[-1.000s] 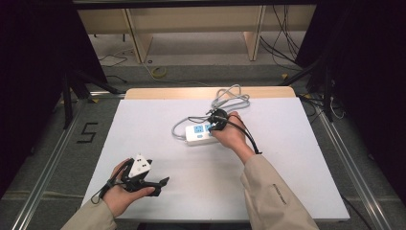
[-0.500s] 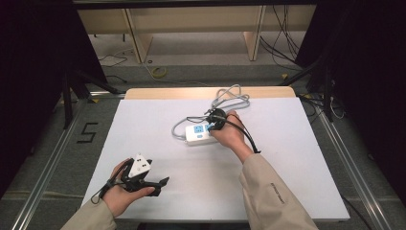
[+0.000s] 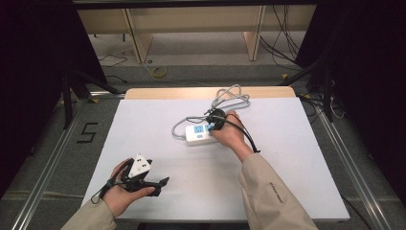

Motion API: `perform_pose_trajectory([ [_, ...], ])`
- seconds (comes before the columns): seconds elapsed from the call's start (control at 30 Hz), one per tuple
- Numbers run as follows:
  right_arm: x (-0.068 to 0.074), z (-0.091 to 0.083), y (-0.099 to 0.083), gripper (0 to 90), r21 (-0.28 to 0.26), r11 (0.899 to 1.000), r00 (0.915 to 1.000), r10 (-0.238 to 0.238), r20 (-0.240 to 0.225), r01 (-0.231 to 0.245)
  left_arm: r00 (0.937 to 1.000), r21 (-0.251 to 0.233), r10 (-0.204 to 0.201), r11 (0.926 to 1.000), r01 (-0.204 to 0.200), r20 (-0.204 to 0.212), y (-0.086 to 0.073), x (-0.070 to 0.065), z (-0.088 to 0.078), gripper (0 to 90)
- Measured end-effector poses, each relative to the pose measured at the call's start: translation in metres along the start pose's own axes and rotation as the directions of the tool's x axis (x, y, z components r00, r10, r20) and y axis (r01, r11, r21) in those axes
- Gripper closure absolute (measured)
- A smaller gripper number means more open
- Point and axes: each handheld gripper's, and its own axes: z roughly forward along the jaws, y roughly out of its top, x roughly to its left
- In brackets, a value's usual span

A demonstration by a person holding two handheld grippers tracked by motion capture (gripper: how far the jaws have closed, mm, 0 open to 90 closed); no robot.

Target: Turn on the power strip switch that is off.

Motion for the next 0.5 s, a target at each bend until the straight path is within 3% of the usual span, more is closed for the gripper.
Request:
perform_pose_trajectory([
  [0.1,-0.0018,-0.0003,-0.0014,90.0,0.025,1.000,0.9995,-0.013,0.030,0.013,1.0000,-0.001,0.001,1.0000,-0.001,0.001,0.0001,-0.0001,0.0001,14.9],
  [0.3,-0.0030,-0.0006,-0.0016,90.0,0.001,1.000,0.9998,-0.002,0.022,0.002,1.0000,0.000,0.002,1.0000,-0.002,0.000,0.0002,0.0003,0.0004,14.8],
  [0.37,-0.0017,-0.0022,0.0002,90.0,-0.018,1.000,1.0000,0.006,-0.001,-0.006,1.0000,-0.001,-0.002,1.0000,0.002,0.000,0.0001,0.0004,0.0008,14.8],
  [0.5,0.0002,-0.0020,0.0017,90.0,-0.001,1.000,1.0000,-0.005,0.000,0.005,1.0000,0.000,0.003,1.0000,-0.003,0.001,0.0001,0.0002,0.0002,14.8],
])
